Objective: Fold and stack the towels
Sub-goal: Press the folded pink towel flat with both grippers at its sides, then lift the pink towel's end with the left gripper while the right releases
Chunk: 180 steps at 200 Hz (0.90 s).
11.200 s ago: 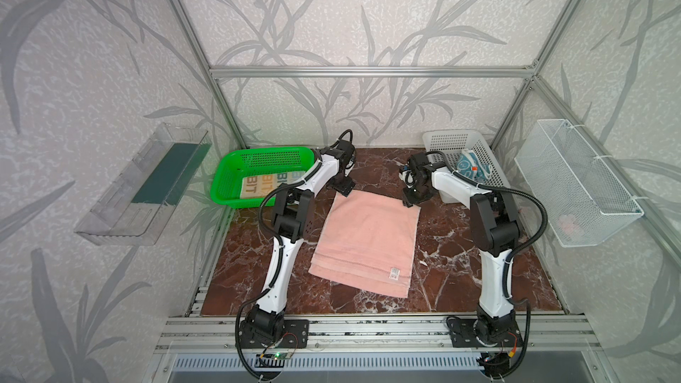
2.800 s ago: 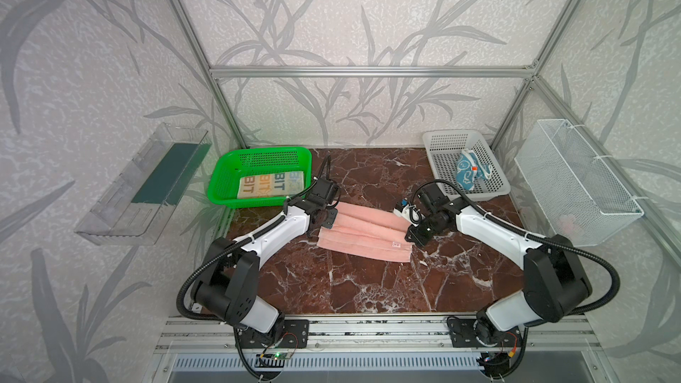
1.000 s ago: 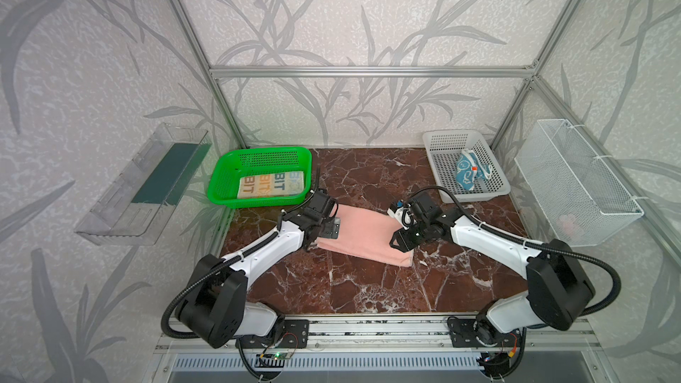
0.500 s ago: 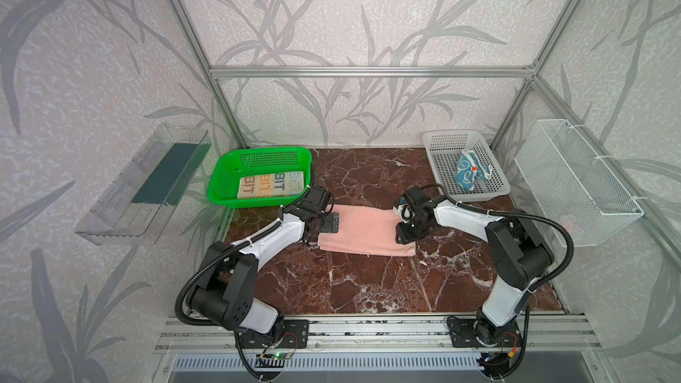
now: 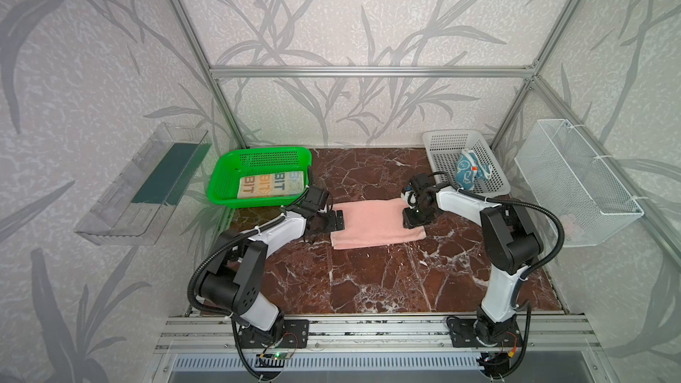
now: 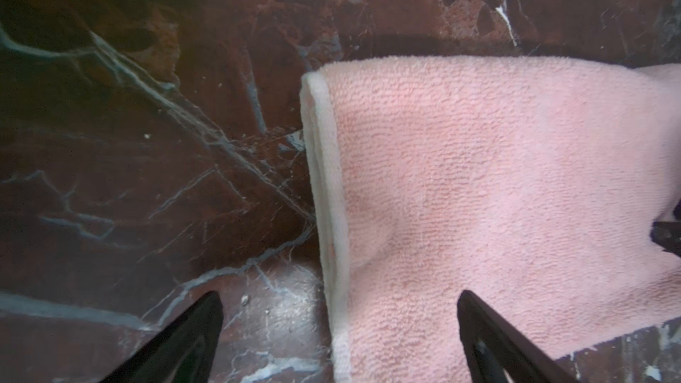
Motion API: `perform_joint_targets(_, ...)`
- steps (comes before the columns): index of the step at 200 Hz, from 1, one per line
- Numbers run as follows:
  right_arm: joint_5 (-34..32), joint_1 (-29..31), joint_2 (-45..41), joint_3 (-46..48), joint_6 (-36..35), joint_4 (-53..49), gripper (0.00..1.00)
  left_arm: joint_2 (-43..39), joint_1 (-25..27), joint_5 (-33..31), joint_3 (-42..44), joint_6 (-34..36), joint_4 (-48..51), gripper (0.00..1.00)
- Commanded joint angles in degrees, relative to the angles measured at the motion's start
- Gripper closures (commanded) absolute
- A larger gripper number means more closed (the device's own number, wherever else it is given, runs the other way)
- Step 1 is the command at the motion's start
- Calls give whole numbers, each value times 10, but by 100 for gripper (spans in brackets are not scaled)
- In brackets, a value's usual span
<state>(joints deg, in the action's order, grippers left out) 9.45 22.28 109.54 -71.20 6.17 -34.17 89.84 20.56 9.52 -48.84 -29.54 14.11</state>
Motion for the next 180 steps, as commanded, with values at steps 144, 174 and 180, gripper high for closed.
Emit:
perform_joint_targets(144, 14, 2, 6, 37, -4, -1, 57, 106, 28, 76, 44, -121, -164, 45)
perform_joint_targets(174, 17, 6, 5, 36, -7, -2, 57, 121, 30, 70, 40, -124, -176, 60)
perform_joint_targets(180, 17, 5, 4, 36, -7, -3, 57, 123, 30, 67, 38, -123, -174, 67)
